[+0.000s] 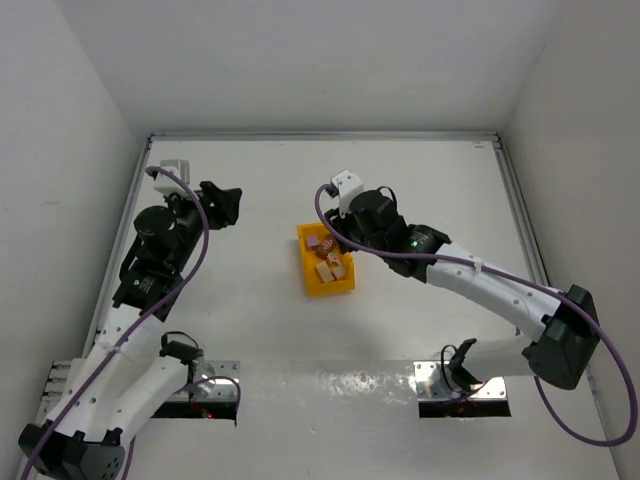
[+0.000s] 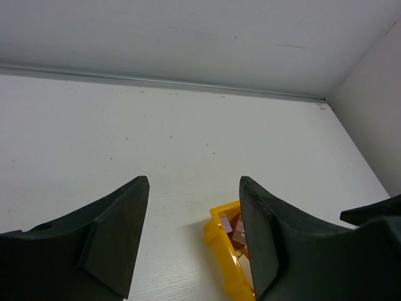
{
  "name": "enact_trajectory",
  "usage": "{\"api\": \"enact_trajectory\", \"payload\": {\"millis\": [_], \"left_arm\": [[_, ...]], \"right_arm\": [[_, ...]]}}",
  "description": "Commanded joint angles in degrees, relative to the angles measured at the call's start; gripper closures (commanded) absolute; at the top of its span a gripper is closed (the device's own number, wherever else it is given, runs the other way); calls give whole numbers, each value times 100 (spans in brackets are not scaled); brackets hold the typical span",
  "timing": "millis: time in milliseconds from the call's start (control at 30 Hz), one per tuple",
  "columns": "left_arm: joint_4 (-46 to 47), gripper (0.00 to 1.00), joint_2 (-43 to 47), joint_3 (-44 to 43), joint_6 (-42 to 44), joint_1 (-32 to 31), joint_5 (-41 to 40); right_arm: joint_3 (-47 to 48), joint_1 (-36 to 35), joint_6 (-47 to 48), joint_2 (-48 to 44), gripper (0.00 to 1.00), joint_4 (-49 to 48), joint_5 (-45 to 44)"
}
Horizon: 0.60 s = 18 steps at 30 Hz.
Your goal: Build the wood block tower
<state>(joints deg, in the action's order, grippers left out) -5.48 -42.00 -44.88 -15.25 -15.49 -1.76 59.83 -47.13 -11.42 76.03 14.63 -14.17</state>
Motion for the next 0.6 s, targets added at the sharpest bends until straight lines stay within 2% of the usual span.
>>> {"api": "enact_trajectory", "payload": {"millis": [0,67,100,133,200,300,333,367,400,433,467,567], "left_arm": [[134,43,113,15,39,72,-70],[126,43,122,23,-13,72,-227],[117,43,113,23,-40,72,-307],[108,44,113,-3,-66,72,-351],[99,51,130,-3,-92,81,-447],[117,75,157,23,-93,81,-501],[117,94,157,23,-84,81,-492],[108,100,166,32,-75,81,-509],[108,100,183,41,-84,81,-536],[108,100,192,58,-66,81,-536],[108,100,201,59,-66,81,-536],[108,100,183,41,-75,81,-518]], "right_arm": [[195,-59,70,-1,54,13,-261],[248,-59,35,70,56,48,-209],[292,-68,26,105,63,66,-182],[336,-85,-9,201,83,57,-156],[415,-111,-71,350,100,83,-42],[643,-260,-167,789,100,206,-50],[765,-305,-194,912,100,268,-76],[828,-340,-246,1166,96,286,-85],[872,-384,-281,1290,82,321,-86],[977,-393,-386,1544,74,373,-94],[1073,-410,-439,1668,58,417,-120],[1214,-454,-615,2089,42,435,-86]]}}
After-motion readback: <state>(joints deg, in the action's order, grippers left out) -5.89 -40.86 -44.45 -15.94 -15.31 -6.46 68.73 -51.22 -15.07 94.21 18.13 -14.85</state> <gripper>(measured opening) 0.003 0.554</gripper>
